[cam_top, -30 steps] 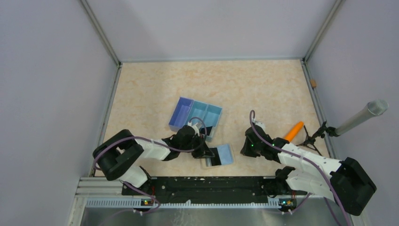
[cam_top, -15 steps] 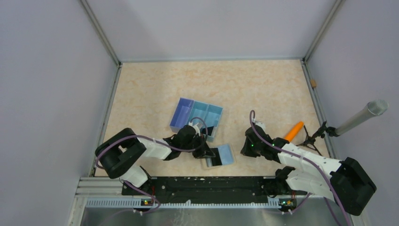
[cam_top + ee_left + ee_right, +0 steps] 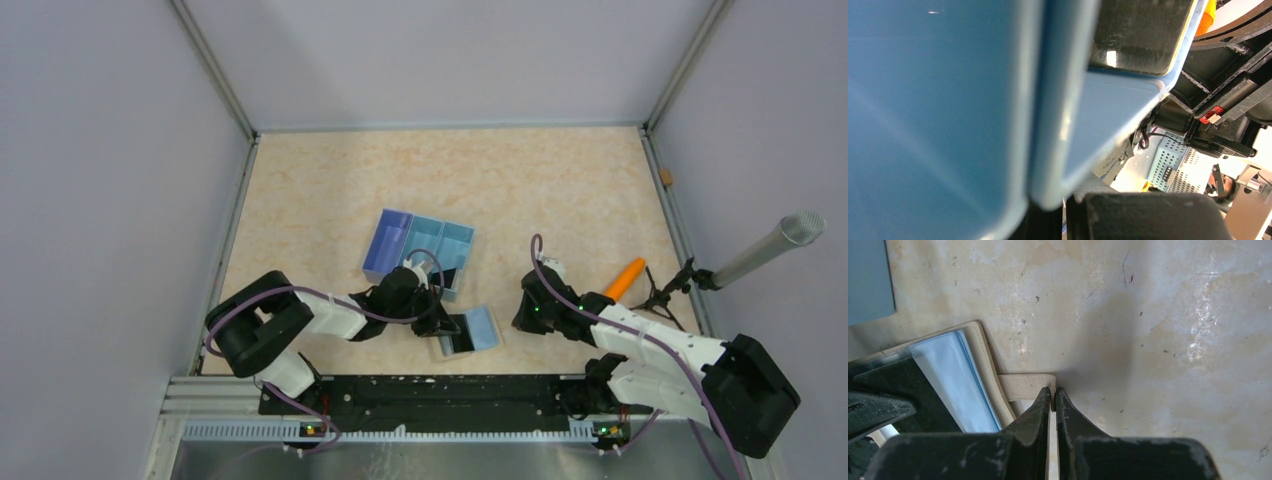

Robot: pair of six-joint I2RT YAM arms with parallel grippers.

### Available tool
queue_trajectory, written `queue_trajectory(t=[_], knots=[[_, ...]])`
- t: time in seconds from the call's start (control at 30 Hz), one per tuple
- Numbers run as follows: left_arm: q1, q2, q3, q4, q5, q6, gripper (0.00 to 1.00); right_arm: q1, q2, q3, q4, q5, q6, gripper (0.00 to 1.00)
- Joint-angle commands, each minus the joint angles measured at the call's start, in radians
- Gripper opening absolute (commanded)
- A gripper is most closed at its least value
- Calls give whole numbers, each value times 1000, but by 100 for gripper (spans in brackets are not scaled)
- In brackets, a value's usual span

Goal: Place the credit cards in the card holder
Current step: Insert the credit card into the card holder.

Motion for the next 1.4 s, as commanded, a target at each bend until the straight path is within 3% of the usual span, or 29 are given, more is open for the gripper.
queue_trajectory(t=[0.0, 0.83, 1.07, 1.37], knots=[[-13, 18, 18, 2, -43, 8, 0, -8, -12, 16, -13, 14, 11, 0], [-58, -120, 92, -312, -166, 130, 46, -7, -19, 12, -22, 22, 11, 0], [-66, -150, 93, -367, -180, 134, 47, -9, -13, 13, -12, 18, 10, 0], [-92, -101, 132, -370, -160, 131, 42, -8, -1, 14, -6, 15, 7, 0]])
